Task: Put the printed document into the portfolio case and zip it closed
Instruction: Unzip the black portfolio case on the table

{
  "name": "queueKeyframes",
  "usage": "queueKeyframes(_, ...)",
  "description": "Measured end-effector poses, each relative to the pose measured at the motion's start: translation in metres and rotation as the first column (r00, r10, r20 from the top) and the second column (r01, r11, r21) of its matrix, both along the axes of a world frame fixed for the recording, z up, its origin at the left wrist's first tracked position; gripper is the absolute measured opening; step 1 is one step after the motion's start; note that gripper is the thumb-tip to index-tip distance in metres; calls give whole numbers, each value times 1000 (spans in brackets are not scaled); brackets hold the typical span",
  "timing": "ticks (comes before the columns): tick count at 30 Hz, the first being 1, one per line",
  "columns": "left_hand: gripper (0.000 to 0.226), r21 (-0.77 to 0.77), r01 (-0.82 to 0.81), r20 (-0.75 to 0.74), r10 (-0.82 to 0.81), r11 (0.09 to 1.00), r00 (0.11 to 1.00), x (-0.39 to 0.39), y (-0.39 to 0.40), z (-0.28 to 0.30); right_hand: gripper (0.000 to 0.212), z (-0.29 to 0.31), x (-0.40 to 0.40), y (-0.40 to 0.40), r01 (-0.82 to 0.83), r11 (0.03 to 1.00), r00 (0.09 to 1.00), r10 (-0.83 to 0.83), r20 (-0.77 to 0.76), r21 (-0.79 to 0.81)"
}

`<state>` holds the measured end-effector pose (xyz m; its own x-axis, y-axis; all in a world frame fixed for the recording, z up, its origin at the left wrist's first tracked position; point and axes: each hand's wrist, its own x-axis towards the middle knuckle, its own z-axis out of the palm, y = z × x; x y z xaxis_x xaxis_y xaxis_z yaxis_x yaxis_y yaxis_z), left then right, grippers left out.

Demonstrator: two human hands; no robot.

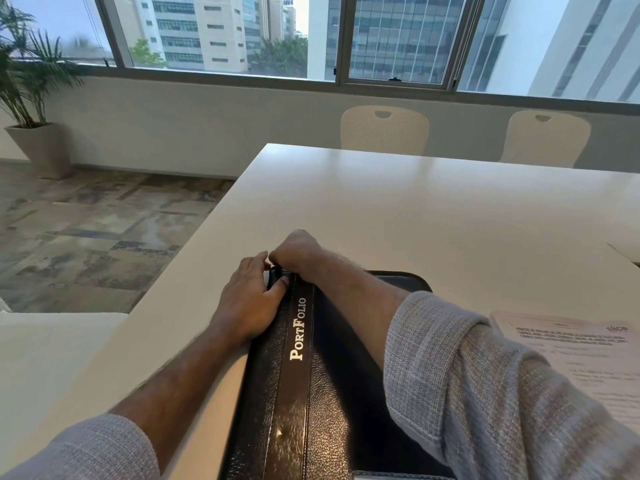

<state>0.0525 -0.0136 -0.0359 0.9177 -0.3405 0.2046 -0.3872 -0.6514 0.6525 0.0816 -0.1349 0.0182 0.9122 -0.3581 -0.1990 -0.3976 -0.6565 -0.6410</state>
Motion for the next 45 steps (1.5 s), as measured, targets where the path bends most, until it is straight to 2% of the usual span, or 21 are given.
queueKeyframes(3, 70, -26, -12, -2, 12, 1000, 1000, 1, -1, -1, 11, 0, 3, 1, 13, 1000, 1000, -13, 1, 8)
queueKeyframes(6, 80, -44, -37, -13, 37, 998, 999, 1, 0, -3, 25, 9, 3, 4, -83, 996, 992, 80, -95, -30)
queueKeyframes(9, 88, -72, -62, -23, 60, 996, 998, 1, 1, -4, 30, 13, 2, 3, -150, 988, 978, 152, -144, 20)
queueKeyframes(11, 90, -88, -68, -25, 66, 994, 997, 1, 1, -4, 27, 10, 1, 3, -107, 994, 982, 104, -158, -6)
queueKeyframes(17, 87, -101, -64, -29, 62, 993, 998, 2, -1, -4, 10, 2, 2, 4, 54, 998, 998, -54, -13, 36)
queueKeyframes(22, 90, -86, -72, -31, 70, 994, 997, 2, -1, -4, 30, 2, 0, 8, 8, 997, 997, -2, -77, 81)
queueKeyframes(24, 91, -88, -75, -37, 72, 993, 997, 2, -1, -4, 32, 2, 0, 6, 5, 997, 996, 2, -91, 83)
queueKeyframes(27, 92, -91, -72, -33, 70, 993, 997, 2, -1, -4, 27, 2, 1, 5, -3, 998, 996, 9, -87, 66)
queueKeyframes(31, 91, -110, -69, -29, 66, 992, 997, 3, -1, -5, 6, 4, 0, 8, 37, 999, 999, -37, -17, 24)
queueKeyframes(35, 83, -106, -69, -31, 66, 992, 997, 5, -1, -7, 6, 6, 0, 6, 49, 999, 999, -49, -6, 1)
queueKeyframes(38, 60, -120, -56, -40, 51, 991, 998, 8, 0, -8, 13, 7, 2, 0, -8, 1000, 999, 9, -35, 21)
queueKeyframes(40, 48, -113, -35, -54, 29, 993, 998, 11, -1, -8, 15, 7, 0, -4, -5, 1000, 999, 4, -49, -25)
queueKeyframes(45, 37, -60, -37, -27, 35, 998, 999, 18, -4, -10, 8, 6, -6, -10, 7, 999, 997, -10, -74, -37)
